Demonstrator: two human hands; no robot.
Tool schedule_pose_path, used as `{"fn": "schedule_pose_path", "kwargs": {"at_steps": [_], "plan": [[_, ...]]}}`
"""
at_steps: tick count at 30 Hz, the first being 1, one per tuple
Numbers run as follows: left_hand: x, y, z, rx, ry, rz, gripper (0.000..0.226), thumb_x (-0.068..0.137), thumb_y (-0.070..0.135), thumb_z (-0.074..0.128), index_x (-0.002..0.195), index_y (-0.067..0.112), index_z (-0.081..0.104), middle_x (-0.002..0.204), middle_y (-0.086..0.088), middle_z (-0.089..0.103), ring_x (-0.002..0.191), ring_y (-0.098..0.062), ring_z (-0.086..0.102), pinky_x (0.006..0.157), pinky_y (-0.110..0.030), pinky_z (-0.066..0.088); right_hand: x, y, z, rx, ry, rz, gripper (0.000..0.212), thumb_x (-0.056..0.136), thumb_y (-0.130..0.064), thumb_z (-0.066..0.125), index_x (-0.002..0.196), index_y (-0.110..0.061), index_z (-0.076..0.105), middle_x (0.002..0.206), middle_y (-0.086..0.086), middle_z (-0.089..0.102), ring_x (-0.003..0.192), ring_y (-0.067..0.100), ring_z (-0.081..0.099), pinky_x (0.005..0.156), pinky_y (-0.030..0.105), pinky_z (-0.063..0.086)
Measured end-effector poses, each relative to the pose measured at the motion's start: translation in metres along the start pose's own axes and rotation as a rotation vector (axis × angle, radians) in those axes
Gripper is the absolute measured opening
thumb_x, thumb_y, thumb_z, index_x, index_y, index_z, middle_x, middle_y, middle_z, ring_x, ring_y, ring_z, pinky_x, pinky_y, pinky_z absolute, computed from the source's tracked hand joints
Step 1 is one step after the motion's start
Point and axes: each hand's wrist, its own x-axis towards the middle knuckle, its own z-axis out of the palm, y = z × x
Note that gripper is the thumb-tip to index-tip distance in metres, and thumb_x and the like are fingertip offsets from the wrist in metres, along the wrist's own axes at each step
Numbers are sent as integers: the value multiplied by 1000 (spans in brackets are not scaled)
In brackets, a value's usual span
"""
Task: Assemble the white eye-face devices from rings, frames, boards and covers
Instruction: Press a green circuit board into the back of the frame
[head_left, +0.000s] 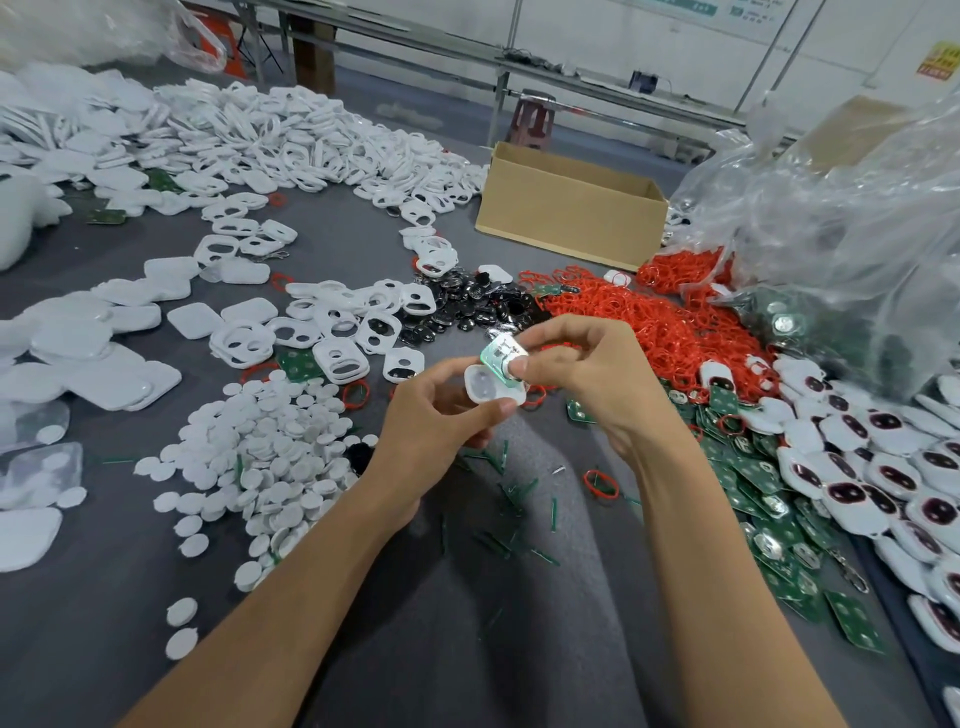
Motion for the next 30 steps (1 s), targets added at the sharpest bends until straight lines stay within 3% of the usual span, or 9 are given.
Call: {"fn": "schedule_pose_path", "kwargs": {"at_steps": [3, 6, 11, 17, 20, 30], "plan": [[0, 0, 0, -12, -14, 7, 34, 76, 10, 79, 108, 18, 70, 73, 0, 72, 57, -10, 60, 57, -20, 52, -1, -2, -1, -32, -15, -30, 15, 73, 1, 77, 83, -9, 74, 69, 5, 72, 62, 11, 64, 61, 21, 51], [0, 1, -1, -13, -37, 8, 36, 76, 9, 79, 111, 15, 70, 73, 0, 72, 59, -10, 60, 59, -20, 53, -2, -3, 2, -81, -52, -24, 11, 77, -2, 75, 83, -10, 75, 75, 17, 72, 63, 18, 60, 64, 35, 49], [-1, 1, 0, -18, -43, 6, 37, 76, 9, 80, 110, 19, 70, 75, 0, 73, 60, -10, 62, 61, -22, 54, -2, -3, 6, -214, -62, -54, 11, 79, -5, 75, 82, -16, 76, 77, 29, 68, 62, 24, 54, 64, 40, 47], [0, 1, -1, -39, -31, -4, 36, 76, 8, 79, 109, 18, 71, 76, -1, 73, 61, -12, 61, 62, -24, 55, 1, -3, 7, -358, -53, -92, 14, 78, -8, 76, 83, -21, 75, 70, 20, 67, 59, 18, 56, 65, 38, 51], [0, 1, -1, -56, -21, -2, 34, 77, 6, 78, 109, 16, 71, 74, -3, 71, 60, -14, 60, 61, -24, 53, -1, -5, 5, -412, -57, -130, 10, 75, -11, 79, 82, -17, 75, 68, 13, 68, 61, 24, 63, 65, 35, 51], [-1, 2, -1, -60, -35, -7, 35, 76, 7, 78, 109, 17, 71, 73, -3, 70, 62, -15, 58, 63, -26, 53, -5, -11, 0, -600, -102, -241, 12, 74, -20, 82, 83, -16, 76, 85, 9, 67, 74, 23, 61, 72, 38, 49]]}}
